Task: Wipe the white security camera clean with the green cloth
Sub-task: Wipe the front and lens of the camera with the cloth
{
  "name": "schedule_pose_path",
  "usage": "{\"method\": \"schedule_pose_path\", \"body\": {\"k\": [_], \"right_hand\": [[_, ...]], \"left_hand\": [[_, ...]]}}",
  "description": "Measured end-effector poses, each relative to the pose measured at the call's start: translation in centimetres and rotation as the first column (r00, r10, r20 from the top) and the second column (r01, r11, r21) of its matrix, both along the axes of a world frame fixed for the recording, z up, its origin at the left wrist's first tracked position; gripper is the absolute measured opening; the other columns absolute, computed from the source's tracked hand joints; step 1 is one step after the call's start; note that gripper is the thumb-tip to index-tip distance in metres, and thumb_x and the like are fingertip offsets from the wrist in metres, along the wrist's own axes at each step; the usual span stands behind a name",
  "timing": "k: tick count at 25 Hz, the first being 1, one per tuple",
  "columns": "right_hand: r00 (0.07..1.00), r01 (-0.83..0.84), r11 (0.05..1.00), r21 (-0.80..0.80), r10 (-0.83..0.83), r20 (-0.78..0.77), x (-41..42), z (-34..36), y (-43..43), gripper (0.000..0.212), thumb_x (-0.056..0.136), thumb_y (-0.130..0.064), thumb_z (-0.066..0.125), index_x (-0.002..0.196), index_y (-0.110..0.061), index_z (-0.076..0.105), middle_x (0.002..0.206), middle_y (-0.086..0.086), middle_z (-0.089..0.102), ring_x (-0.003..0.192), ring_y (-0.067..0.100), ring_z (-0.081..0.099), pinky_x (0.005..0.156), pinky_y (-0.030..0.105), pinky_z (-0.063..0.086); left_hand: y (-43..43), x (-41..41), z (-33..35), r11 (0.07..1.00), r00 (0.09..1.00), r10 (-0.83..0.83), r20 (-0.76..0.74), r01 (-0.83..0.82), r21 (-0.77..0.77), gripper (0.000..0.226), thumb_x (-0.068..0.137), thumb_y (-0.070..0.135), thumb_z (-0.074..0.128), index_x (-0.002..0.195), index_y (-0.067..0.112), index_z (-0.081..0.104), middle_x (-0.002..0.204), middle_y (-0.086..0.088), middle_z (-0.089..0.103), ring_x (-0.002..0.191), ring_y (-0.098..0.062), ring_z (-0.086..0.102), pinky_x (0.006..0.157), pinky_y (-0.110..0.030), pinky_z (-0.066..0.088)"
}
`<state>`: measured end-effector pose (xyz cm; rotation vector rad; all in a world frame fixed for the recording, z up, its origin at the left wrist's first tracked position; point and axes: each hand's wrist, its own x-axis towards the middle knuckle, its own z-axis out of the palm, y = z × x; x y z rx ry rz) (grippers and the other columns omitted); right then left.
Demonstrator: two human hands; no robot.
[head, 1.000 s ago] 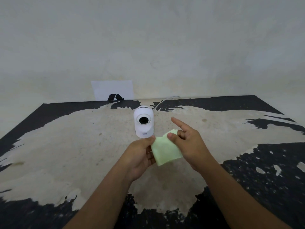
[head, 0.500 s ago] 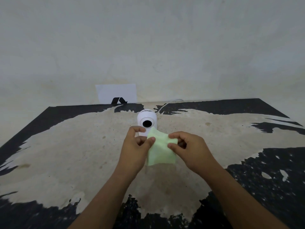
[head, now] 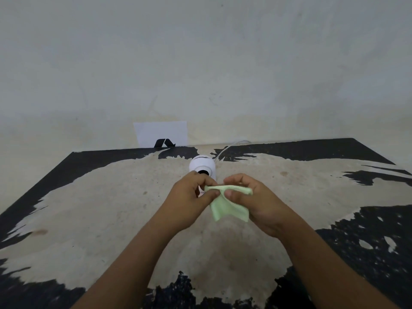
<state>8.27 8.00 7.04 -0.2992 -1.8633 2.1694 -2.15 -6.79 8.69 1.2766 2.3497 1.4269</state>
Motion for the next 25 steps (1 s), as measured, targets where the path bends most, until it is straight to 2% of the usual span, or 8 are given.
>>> {"method": "schedule_pose_path", "body": {"k": [2, 6, 10, 12, 16, 19, 21, 25], "right_hand": [[0.997, 0.046, 0.992, 0.115, -0.052, 0.054, -1.2, -0.6, 0.7, 0.006, 0.087, -0.014, 0.063, 0.086, -0.014, 0.068, 0.084, 0.010, 0.065, 0.078, 0.022, 0.057, 0.073, 0.036, 0.046], [0.930, 0.339, 0.924, 0.176, -0.358, 0.088, -4.0, -0.5, 3.4, 0.013, 0.093, -0.018, 0.055, 0.085, -0.021, 0.066, 0.089, 0.008, 0.067, 0.079, 0.023, 0.058, 0.073, 0.039, 0.047], [0.841, 0.510, 0.785, 0.352, -0.541, -0.011, -7.4, 0.3, 4.1, 0.025, 0.097, -0.019, 0.044, 0.110, -0.017, 0.065, 0.107, 0.005, 0.065, 0.097, 0.023, 0.059, 0.082, 0.031, 0.044], [0.867, 0.455, 0.744, 0.490, -0.496, -0.051, -8.8, 0.4, 2.7, 0.035, 0.098, -0.019, 0.041, 0.127, -0.013, 0.058, 0.127, 0.007, 0.062, 0.115, 0.024, 0.056, 0.092, 0.029, 0.042], [0.947, 0.296, 0.748, 0.594, -0.313, -0.078, -9.7, -1.2, -0.1, 0.041, 0.099, -0.016, 0.040, 0.139, -0.021, 0.047, 0.148, -0.002, 0.046, 0.136, 0.013, 0.040, 0.105, 0.016, 0.028], [0.973, 0.194, 0.561, 0.805, -0.215, -0.085, -10.6, -2.0, -0.4, 0.044, 0.100, -0.019, 0.037, 0.144, -0.022, 0.038, 0.157, -0.006, 0.029, 0.146, 0.012, 0.021, 0.115, 0.023, 0.017], [0.979, 0.138, 0.500, 0.855, -0.202, -0.039, -11.3, -1.8, -0.1, 0.046, 0.100, -0.025, 0.035, 0.146, -0.022, 0.034, 0.159, -0.006, 0.025, 0.147, 0.013, 0.017, 0.116, 0.027, 0.016], [0.953, 0.148, 0.646, 0.749, -0.295, 0.065, -11.9, -1.8, 0.6, 0.060, 0.095, -0.044, 0.042, 0.148, -0.019, 0.027, 0.155, 0.004, 0.033, 0.140, 0.022, 0.034, 0.111, 0.034, 0.028]], "left_hand": [[0.5, -1.4, 0.0, 1.000, 1.000, 0.003, 0.009, -0.003, -0.022, 0.012, 0.083, 0.020, 0.066, 0.077, 0.030, 0.065, 0.077, 0.009, 0.053, 0.058, -0.001, 0.044, 0.058, -0.013, 0.034], [0.7, -5.3, -2.2, 0.962, 0.957, 0.255, 0.141, -0.265, 0.058, 0.005, 0.085, 0.021, 0.062, 0.089, 0.019, 0.064, 0.089, -0.002, 0.061, 0.071, -0.016, 0.049, 0.067, -0.026, 0.040], [1.3, -7.0, -5.3, 0.959, 0.941, 0.272, 0.199, -0.248, -0.140, 0.069, 0.075, 0.034, 0.074, 0.135, 0.024, 0.039, 0.120, 0.001, 0.051, 0.108, -0.022, 0.052, 0.088, -0.034, 0.043], [2.1, -7.5, -6.4, 0.959, 0.957, 0.236, 0.167, -0.201, -0.202, 0.091, 0.067, 0.039, 0.079, 0.142, 0.026, 0.029, 0.134, 0.000, 0.049, 0.122, -0.025, 0.047, 0.101, -0.042, 0.040], [3.7, -8.0, -7.2, 0.940, 0.961, 0.258, 0.097, -0.227, -0.253, 0.091, 0.059, 0.049, 0.076, 0.137, 0.032, 0.033, 0.133, -0.001, 0.056, 0.121, -0.032, 0.048, 0.099, -0.051, 0.041], [4.4, -8.2, -7.8, 0.926, 0.949, 0.308, 0.068, -0.283, -0.249, 0.081, 0.070, 0.041, 0.073, 0.139, 0.028, 0.032, 0.133, -0.003, 0.056, 0.119, -0.031, 0.047, 0.097, -0.048, 0.042], [4.6, -8.3, -8.3, 0.923, 0.945, 0.319, 0.069, -0.293, -0.252, 0.079, 0.074, 0.040, 0.071, 0.141, 0.027, 0.030, 0.137, -0.003, 0.053, 0.120, -0.029, 0.046, 0.097, -0.045, 0.042], [4.5, -8.5, -8.7, 0.915, 0.944, 0.330, 0.014, -0.317, -0.249, 0.076, 0.076, 0.042, 0.068, 0.141, 0.028, 0.030, 0.137, -0.001, 0.053, 0.117, -0.028, 0.045, 0.093, -0.041, 0.039]]}}
